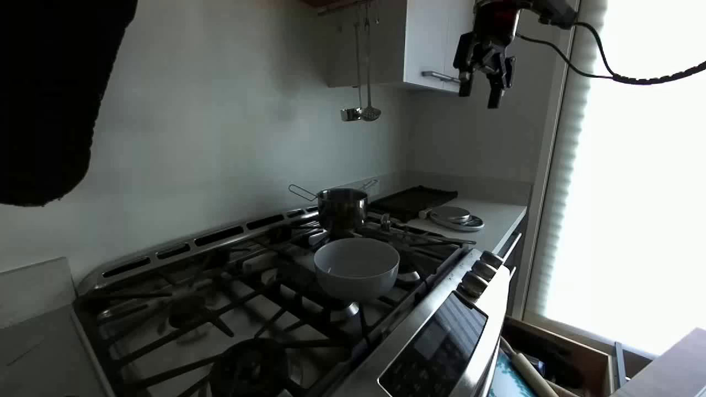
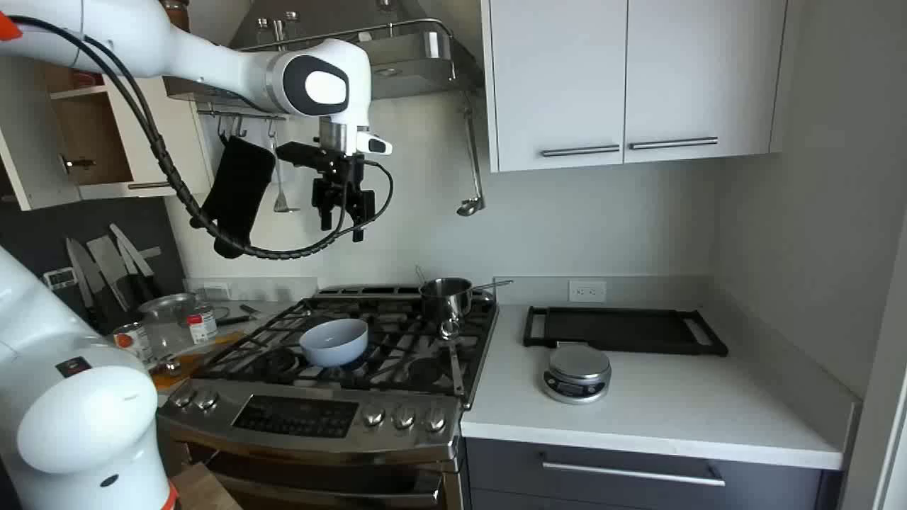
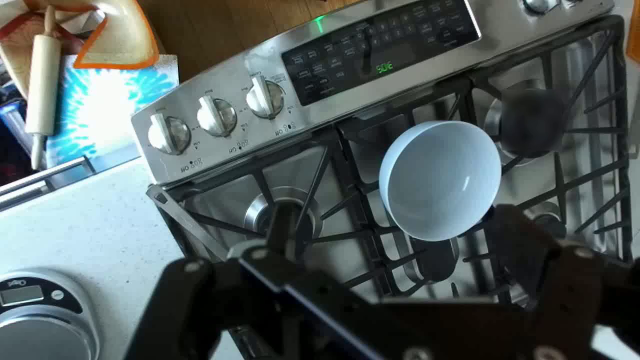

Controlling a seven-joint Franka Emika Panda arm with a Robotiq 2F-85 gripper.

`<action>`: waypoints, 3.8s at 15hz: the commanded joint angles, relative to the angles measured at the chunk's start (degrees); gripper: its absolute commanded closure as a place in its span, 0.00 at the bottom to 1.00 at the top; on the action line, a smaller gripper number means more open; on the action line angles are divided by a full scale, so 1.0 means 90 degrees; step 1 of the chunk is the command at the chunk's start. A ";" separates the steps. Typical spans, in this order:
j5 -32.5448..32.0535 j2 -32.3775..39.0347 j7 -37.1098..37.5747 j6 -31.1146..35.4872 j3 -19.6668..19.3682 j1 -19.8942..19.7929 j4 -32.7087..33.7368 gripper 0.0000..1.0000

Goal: Hang the cooking spoon on the hook

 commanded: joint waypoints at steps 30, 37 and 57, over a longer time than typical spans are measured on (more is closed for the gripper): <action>-0.2287 0.3362 -0.0687 0.0072 0.0608 0.0027 0.2662 0.00; -0.2985 0.4482 -0.1145 0.2091 0.0607 -0.0004 0.2688 0.00; -0.3410 0.6501 -0.1394 0.3300 0.0469 0.0168 0.3427 0.00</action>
